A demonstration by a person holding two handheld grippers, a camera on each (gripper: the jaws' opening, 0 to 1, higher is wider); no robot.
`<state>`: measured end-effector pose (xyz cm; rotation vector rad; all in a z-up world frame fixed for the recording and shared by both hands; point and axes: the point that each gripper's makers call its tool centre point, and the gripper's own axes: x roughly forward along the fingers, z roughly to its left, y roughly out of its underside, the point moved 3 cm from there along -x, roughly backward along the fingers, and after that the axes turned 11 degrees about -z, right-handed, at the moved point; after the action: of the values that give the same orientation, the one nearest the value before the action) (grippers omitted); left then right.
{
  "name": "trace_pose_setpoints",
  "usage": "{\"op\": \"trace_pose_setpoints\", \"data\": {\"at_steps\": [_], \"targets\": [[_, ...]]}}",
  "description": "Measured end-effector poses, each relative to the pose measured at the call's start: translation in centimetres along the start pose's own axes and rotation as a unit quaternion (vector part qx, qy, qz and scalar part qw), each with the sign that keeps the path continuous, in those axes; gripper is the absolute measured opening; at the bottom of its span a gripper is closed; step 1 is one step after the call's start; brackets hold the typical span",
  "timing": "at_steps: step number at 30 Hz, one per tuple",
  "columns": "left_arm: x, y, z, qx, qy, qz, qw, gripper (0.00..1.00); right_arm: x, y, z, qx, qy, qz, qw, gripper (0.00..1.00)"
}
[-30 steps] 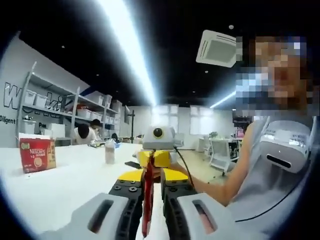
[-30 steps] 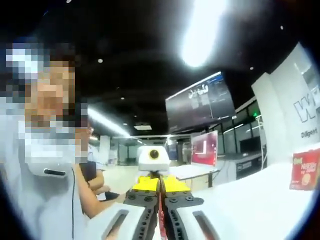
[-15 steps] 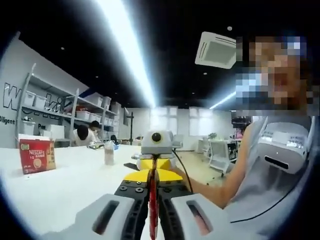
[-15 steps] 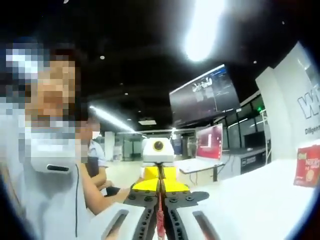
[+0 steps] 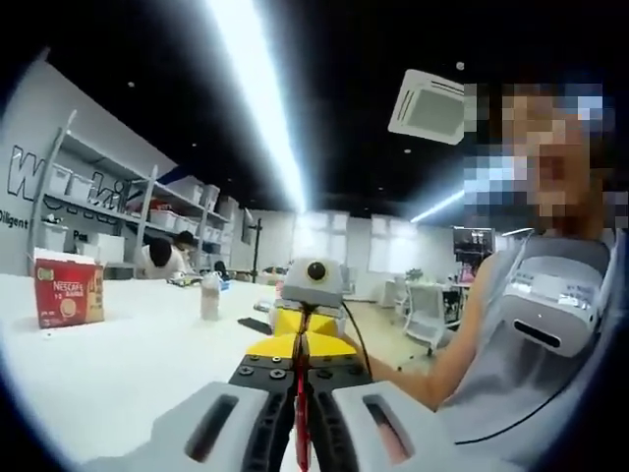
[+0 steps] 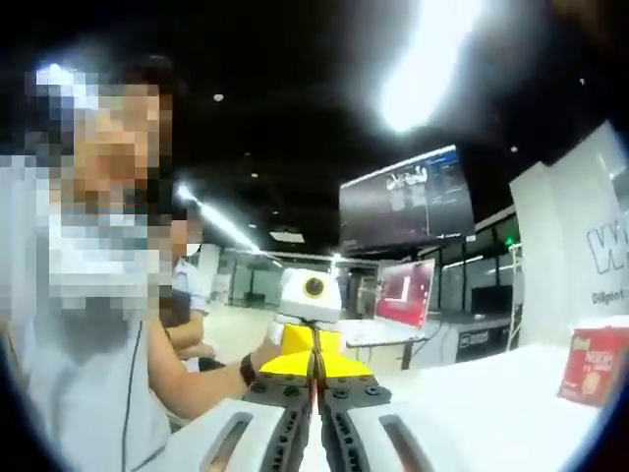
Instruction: Tear open the coffee pouch, take out the coffee, and pour the coffee from the pouch into the cup
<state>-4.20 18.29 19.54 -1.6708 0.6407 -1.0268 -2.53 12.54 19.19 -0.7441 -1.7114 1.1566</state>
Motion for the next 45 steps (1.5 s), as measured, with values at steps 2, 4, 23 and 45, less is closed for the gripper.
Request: {"op": "trace_pose_setpoints", "data": {"at_steps": [2, 4, 23, 45], "targets": [[0.0, 0.0, -0.1, -0.005, 0.001, 0.002, 1.0000, 0.03, 0.1, 0.0, 0.2, -0.006, -0.002, 0.003, 1.0000, 0.02], [-0.1, 0.0, -0.3, -0.018, 0.000, 0.005, 0.9998, 0.03, 0.2, 0.0, 0.3, -0.024, -0.002, 0.006, 0.9997, 0.02], [1.1, 0.5, 3.4, -0.189, -0.055, 0.037, 0.9798, 0.03, 0.0, 0.3, -2.4, -0.406, 0.037, 0.146, 0.9014, 0.01], [2.3, -1.0, 2.8, -0.414, 0.060, 0.131, 0.8988, 0.02, 1.6, -1.2, -0.9, -0.742, -0.074, 0.245, 0.6197, 0.01]]}}
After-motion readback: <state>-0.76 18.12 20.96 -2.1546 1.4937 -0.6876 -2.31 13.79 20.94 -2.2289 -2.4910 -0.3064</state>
